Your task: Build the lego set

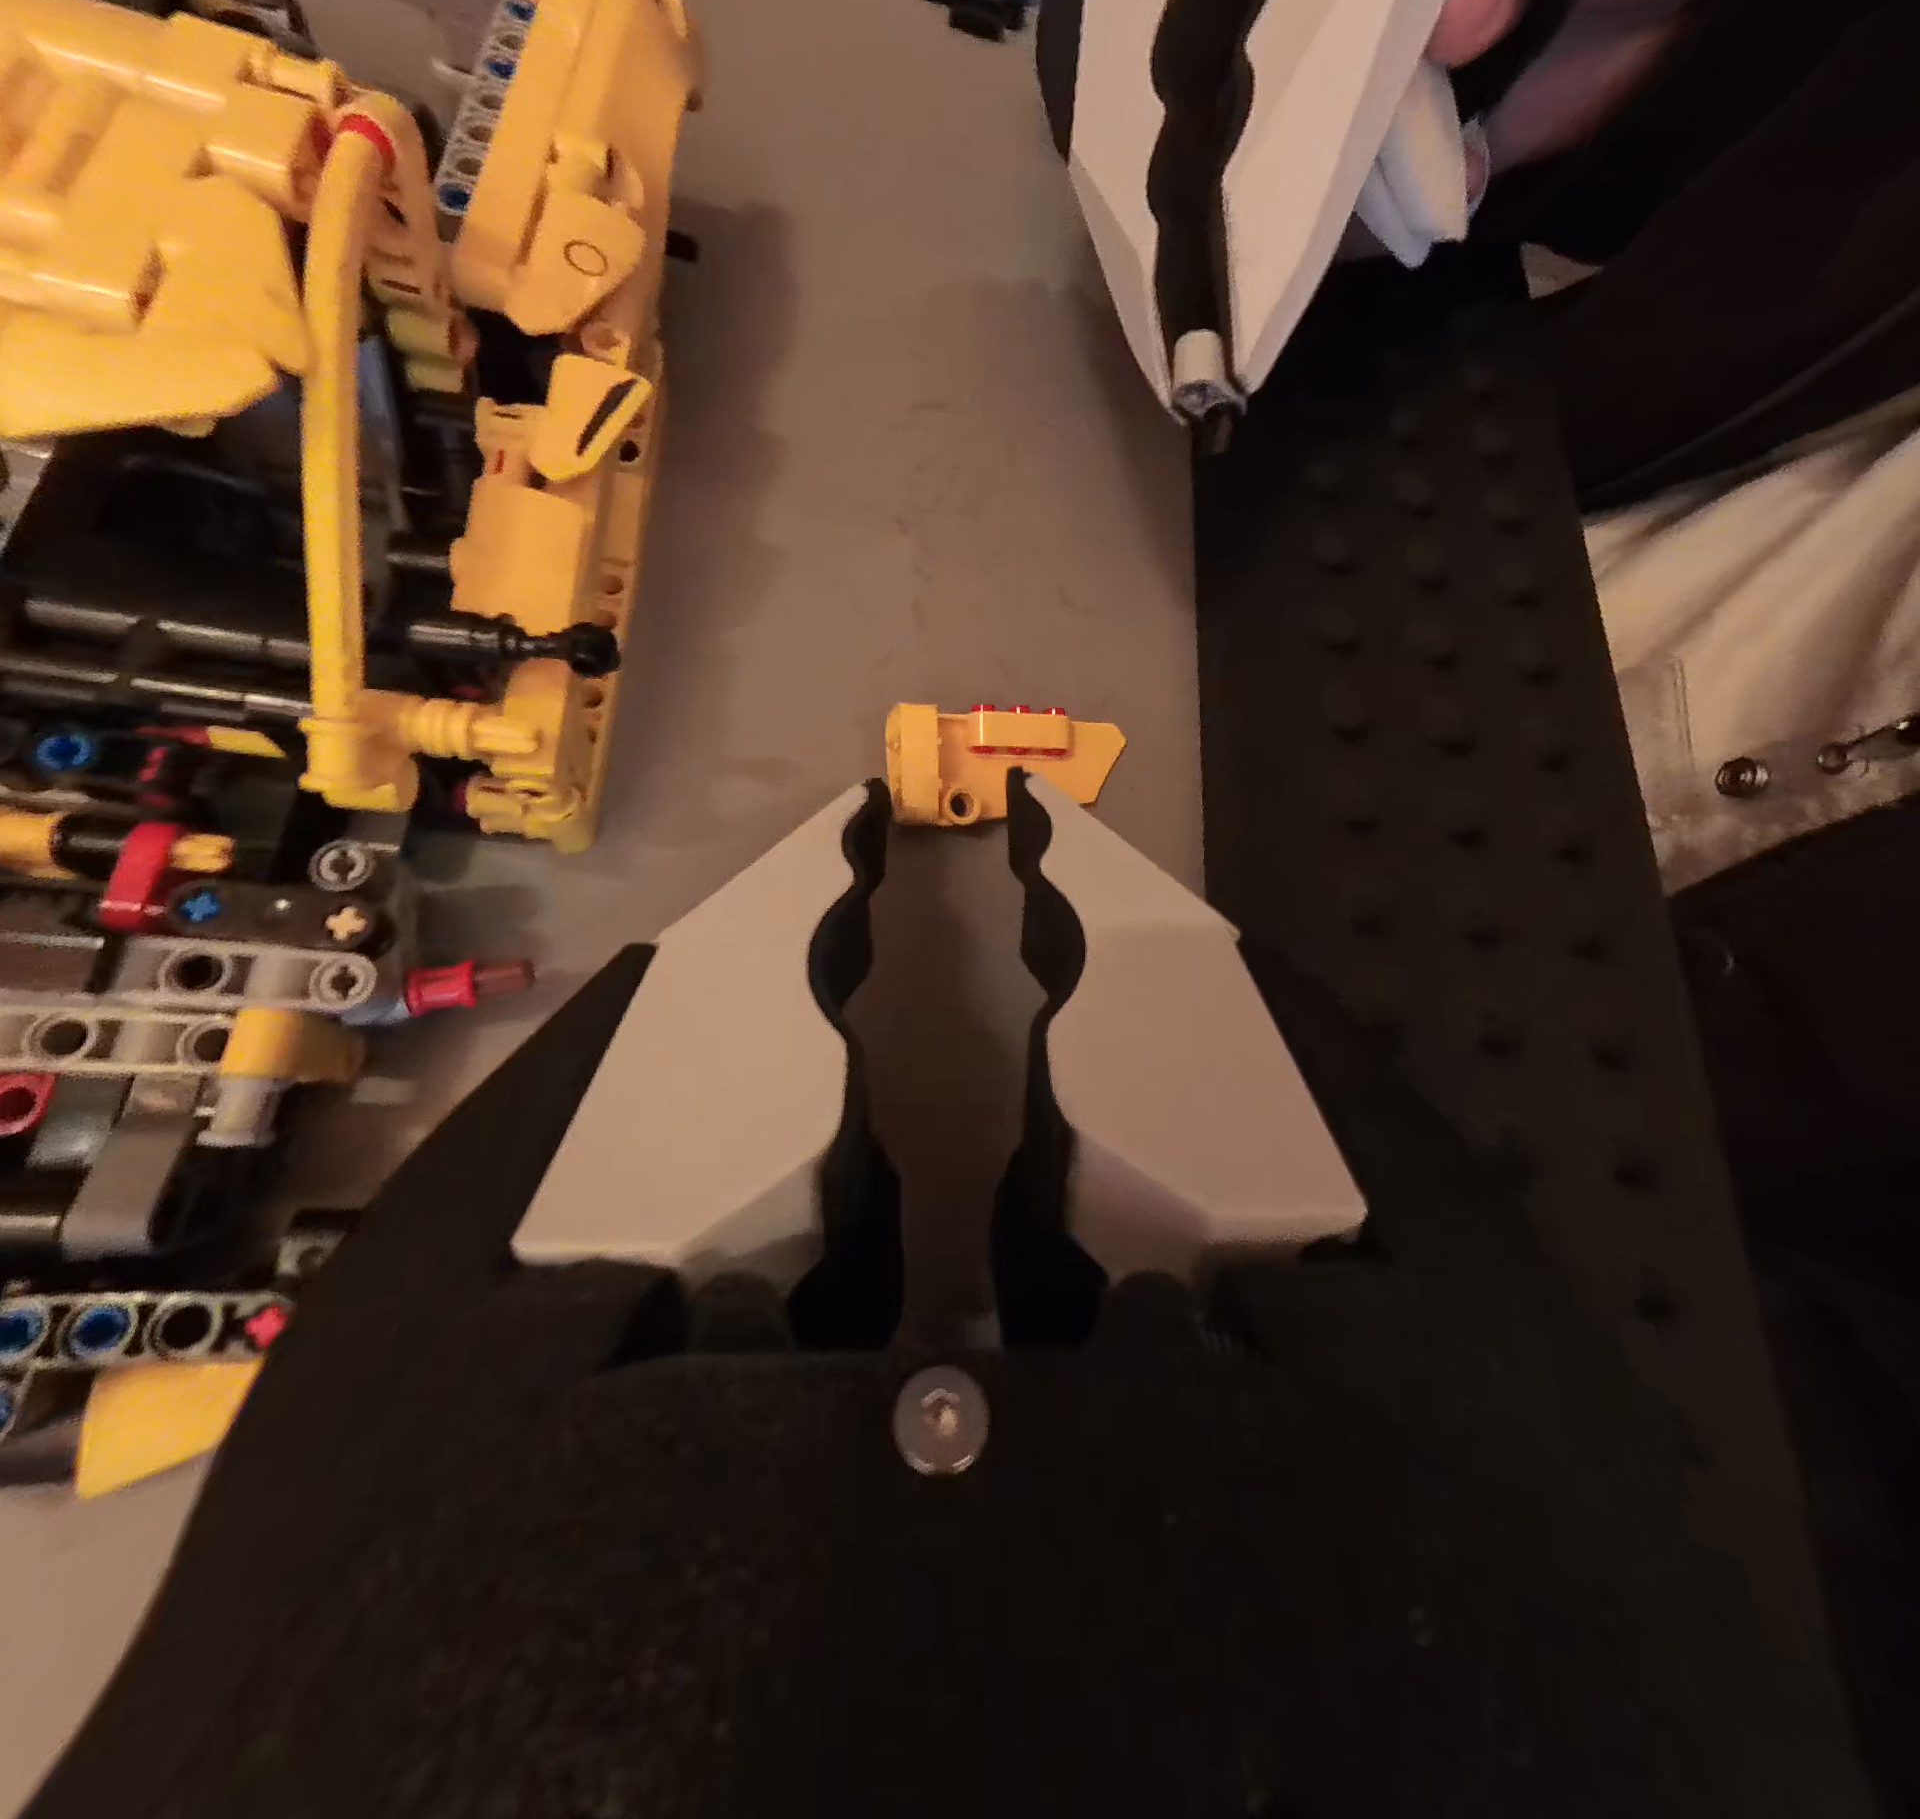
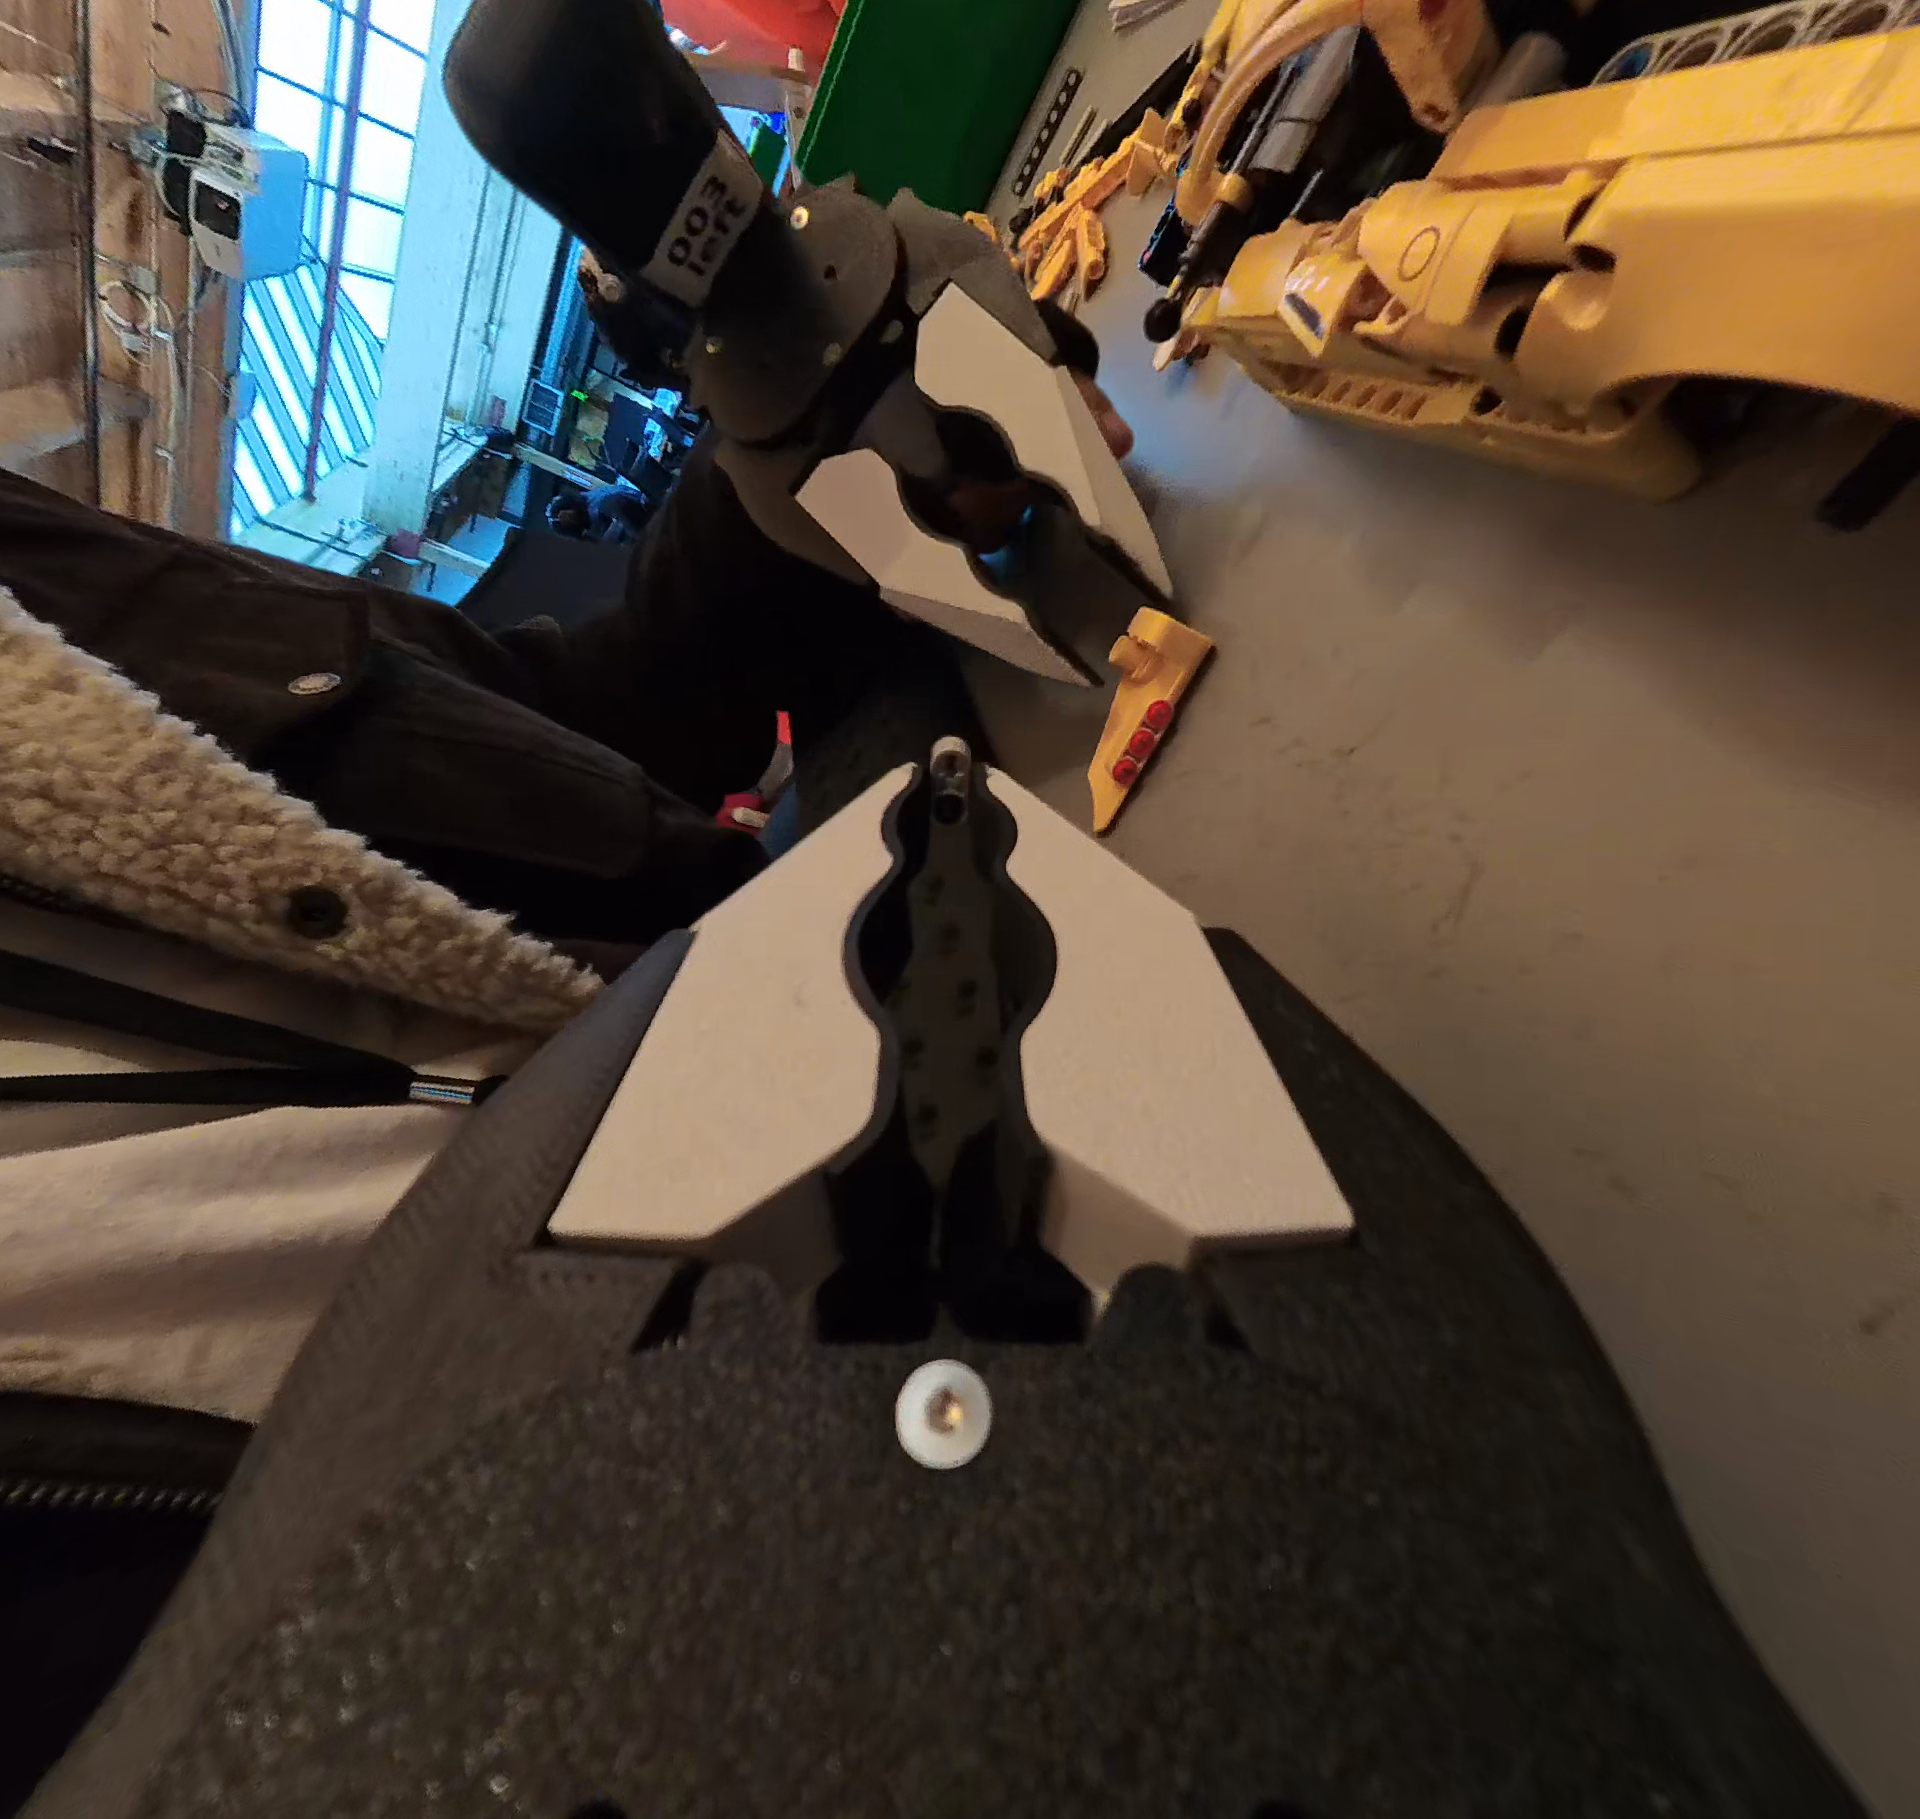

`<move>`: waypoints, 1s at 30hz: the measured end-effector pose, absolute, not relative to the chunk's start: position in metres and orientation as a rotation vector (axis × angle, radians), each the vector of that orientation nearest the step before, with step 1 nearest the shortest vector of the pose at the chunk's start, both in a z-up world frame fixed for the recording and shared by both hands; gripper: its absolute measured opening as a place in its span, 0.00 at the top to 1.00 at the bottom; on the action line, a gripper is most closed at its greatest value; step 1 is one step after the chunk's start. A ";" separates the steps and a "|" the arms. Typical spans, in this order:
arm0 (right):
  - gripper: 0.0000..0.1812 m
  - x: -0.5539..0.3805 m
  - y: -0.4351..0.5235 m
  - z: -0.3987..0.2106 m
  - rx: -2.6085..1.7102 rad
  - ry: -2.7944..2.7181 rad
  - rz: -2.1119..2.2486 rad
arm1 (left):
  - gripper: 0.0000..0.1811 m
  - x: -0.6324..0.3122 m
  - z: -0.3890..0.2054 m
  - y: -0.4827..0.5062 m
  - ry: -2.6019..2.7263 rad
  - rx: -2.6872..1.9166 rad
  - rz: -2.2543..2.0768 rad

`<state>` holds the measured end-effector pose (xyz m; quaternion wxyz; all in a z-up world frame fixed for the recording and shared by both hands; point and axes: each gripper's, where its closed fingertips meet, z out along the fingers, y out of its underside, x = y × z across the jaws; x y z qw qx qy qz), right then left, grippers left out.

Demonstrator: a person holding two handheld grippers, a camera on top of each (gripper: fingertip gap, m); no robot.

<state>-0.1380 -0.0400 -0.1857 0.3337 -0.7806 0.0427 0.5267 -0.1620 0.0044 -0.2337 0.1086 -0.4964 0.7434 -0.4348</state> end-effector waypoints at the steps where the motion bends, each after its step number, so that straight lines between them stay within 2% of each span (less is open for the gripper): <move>1: 0.97 -0.137 -0.040 -0.185 -2.031 0.119 1.386 | 0.88 -0.161 -0.235 0.004 2.200 -1.435 -1.269; 8: 0.97 -0.133 -0.036 -0.185 -2.012 0.142 1.372 | 0.91 -0.159 -0.239 0.003 2.152 -1.450 -1.110; 14: 0.97 -0.124 -0.003 -0.166 -1.895 0.234 1.042 | 0.92 -0.137 -0.212 0.008 1.668 -1.812 -1.180; 19: 0.97 -0.125 0.005 -0.157 -1.923 0.191 0.772 | 0.92 -0.127 -0.187 0.012 1.347 -1.893 -1.256; 22: 0.97 -0.129 0.003 -0.158 -1.951 0.173 0.782 | 0.92 -0.130 -0.181 0.019 1.224 -1.908 -1.250; 26: 0.97 -0.134 -0.002 -0.160 -1.944 0.167 0.820 | 0.92 -0.162 -0.204 0.045 1.331 -2.004 -0.913; 30: 0.97 -0.135 -0.001 -0.166 -1.916 0.189 0.918 | 0.92 -0.202 -0.223 0.060 1.244 -2.200 -0.893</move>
